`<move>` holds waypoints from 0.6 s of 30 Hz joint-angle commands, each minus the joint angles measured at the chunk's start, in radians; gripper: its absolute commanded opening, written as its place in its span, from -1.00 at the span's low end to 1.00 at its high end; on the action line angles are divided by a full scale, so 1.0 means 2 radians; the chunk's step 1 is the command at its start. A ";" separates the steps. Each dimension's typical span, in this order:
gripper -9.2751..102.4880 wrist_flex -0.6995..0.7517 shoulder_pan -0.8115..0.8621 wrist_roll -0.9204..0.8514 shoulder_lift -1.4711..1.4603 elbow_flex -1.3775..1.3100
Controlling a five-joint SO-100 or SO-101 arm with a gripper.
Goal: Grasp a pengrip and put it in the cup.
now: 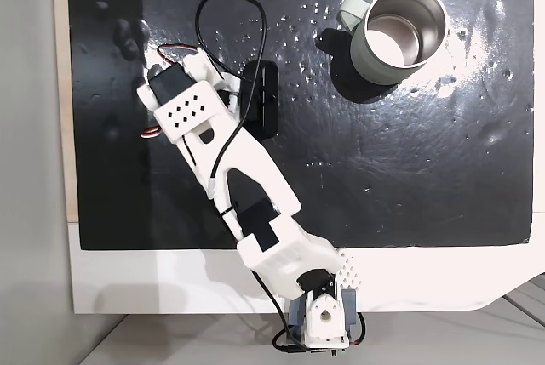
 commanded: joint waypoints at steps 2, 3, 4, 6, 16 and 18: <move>-0.37 -0.002 0.004 0.007 -0.015 -0.031; -0.38 -0.001 0.007 0.008 -0.021 -0.030; -0.39 0.000 0.011 0.008 -0.027 -0.030; -0.39 0.001 0.018 0.011 -0.038 -0.031; -0.62 -0.003 0.030 0.008 -0.068 -0.051; -0.72 -0.005 0.031 0.009 -0.066 -0.051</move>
